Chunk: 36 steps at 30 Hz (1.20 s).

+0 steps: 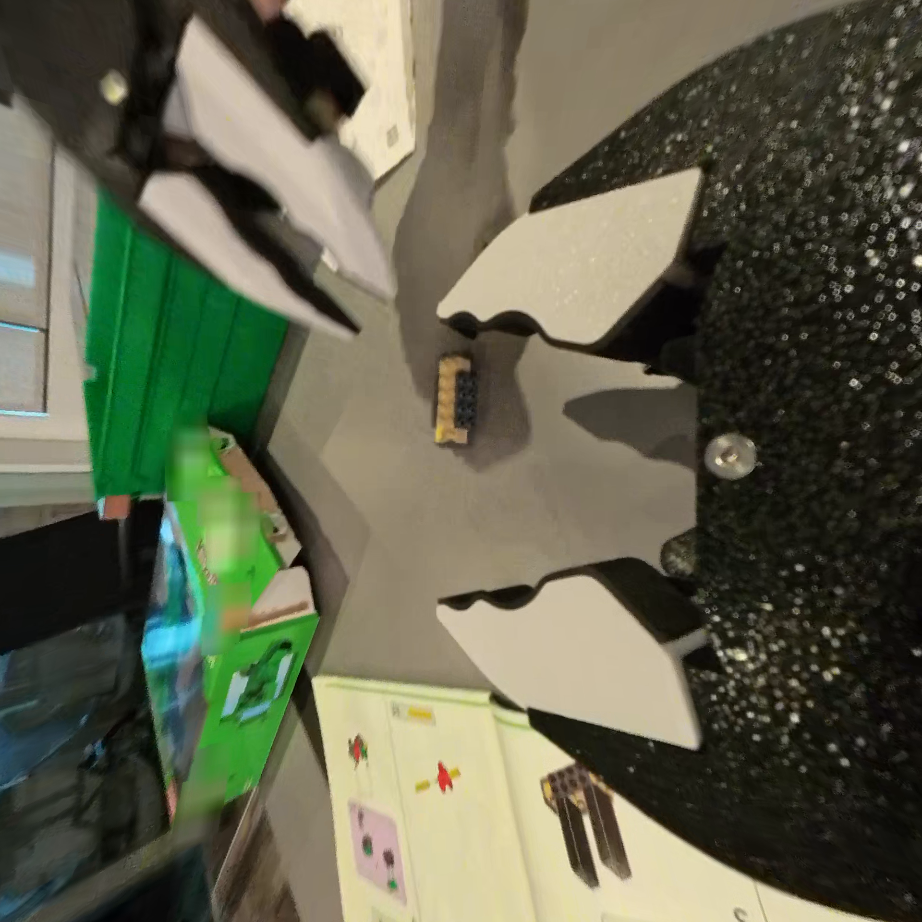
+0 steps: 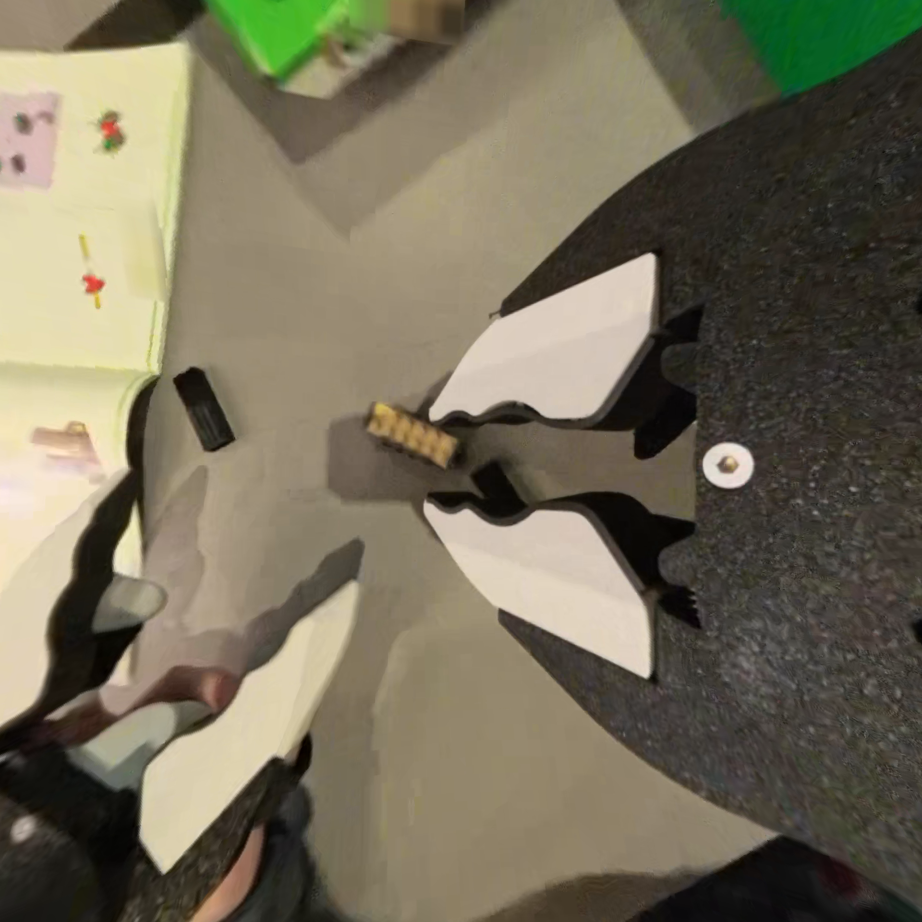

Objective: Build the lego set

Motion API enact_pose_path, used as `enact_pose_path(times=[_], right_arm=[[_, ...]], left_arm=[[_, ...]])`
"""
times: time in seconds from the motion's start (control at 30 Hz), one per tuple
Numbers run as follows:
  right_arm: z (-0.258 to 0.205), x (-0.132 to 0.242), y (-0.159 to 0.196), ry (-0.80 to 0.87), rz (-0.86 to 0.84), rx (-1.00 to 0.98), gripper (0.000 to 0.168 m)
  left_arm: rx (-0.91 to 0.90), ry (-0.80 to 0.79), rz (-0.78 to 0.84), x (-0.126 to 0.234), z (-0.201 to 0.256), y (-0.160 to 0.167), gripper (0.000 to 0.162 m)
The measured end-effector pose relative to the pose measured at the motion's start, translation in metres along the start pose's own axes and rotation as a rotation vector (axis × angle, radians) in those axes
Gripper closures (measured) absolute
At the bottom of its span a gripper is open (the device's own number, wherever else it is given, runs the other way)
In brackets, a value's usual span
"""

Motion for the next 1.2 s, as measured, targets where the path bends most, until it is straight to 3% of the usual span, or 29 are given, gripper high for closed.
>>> enact_pose_path(times=[0.1, 0.2, 0.47, 0.63, 0.7, 0.83, 0.93, 1.2], right_arm=[[-0.014, -0.001, 0.027, 0.087, 0.134, -0.168, 0.135], [-0.013, -0.013, 0.033, 0.178, 0.154, -0.173, 0.135], [0.01, -0.066, 0.018, 0.208, -0.014, -0.211, 0.132], [0.013, -0.07, 0.014, 0.187, -0.035, -0.234, 0.143], [0.004, -0.062, 0.0, 0.081, 0.085, -0.284, 0.144], [-0.026, -0.03, -0.039, -0.415, 0.433, -0.516, 0.144], [-0.035, -0.01, -0.052, -0.712, 0.552, -0.651, 0.144], [-0.054, -0.014, -0.053, -0.888, 0.541, -0.707, 0.144]], left_arm=[[-0.018, -0.033, 0.015, 0.0, -0.004, 0.002, 0.062], [-0.028, -0.037, 0.015, -0.002, -0.003, 0.004, 0.062], [-0.106, 0.009, 0.026, -0.001, 0.005, 0.001, 0.058], [-0.18, 0.038, 0.03, 0.001, 0.009, 0.001, 0.056], [-0.203, 0.041, 0.045, 0.001, 0.011, 0.0, 0.055], [-0.318, 0.026, 0.07, 0.002, 0.02, -0.005, 0.054], [-0.415, -0.018, 0.126, 0.004, 0.028, -0.014, 0.058], [-0.517, -0.096, 0.263, 0.018, 0.04, -0.034, 0.075]])
Point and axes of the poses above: each gripper's, where its closed fingertips meet, x back along the fingers, y out of its underside, z = x × y across the jaws, the point moved 3 cm from there along x, back along the fingers, and after that the axes turned 7 degrees about -x, right-handed, at the moved point
